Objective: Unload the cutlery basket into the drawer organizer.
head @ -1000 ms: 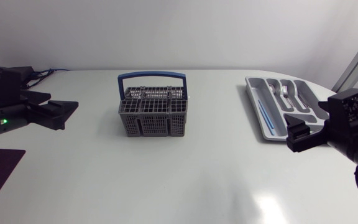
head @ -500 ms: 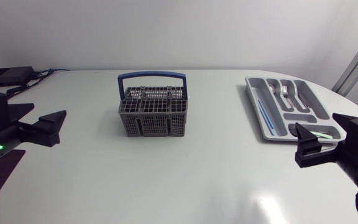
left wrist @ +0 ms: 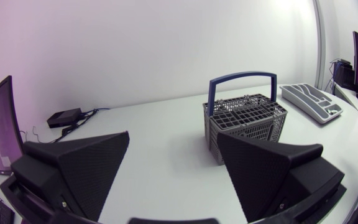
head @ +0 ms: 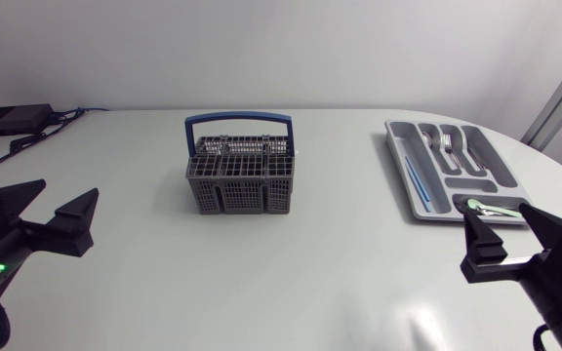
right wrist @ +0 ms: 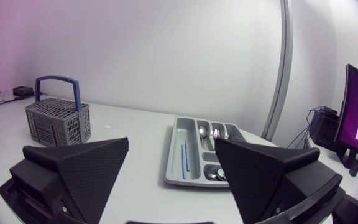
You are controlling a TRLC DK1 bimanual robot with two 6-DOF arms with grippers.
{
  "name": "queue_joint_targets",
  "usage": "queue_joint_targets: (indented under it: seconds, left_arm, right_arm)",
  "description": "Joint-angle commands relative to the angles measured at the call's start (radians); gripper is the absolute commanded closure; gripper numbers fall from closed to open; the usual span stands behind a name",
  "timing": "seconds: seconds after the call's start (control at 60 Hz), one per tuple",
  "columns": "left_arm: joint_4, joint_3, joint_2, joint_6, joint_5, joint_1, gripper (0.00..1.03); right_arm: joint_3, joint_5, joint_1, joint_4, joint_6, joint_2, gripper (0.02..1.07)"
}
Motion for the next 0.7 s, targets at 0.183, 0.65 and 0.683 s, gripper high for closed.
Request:
queue_joint_targets:
  seconds: [0.183,0.65,0.683]
  left_arm:
    - [0.037,-0.117,-0.138,-0.067,-0.019,-0.006,0.05]
    - [0.079,-0.295,-0.377,-0.146,-0.037,-0.004,0.05]
    - [0.082,-0.308,-0.395,-0.152,-0.039,-0.003,0.05]
  right_arm:
    - [-0.102,-0.041,-0.036,0.033,0.106,-0.112,0.07]
    - [-0.102,-0.041,-0.036,0.033,0.106,-0.112,0.07]
    - [-0.102,-0.041,-0.036,0.033,0.106,-0.112,0.07]
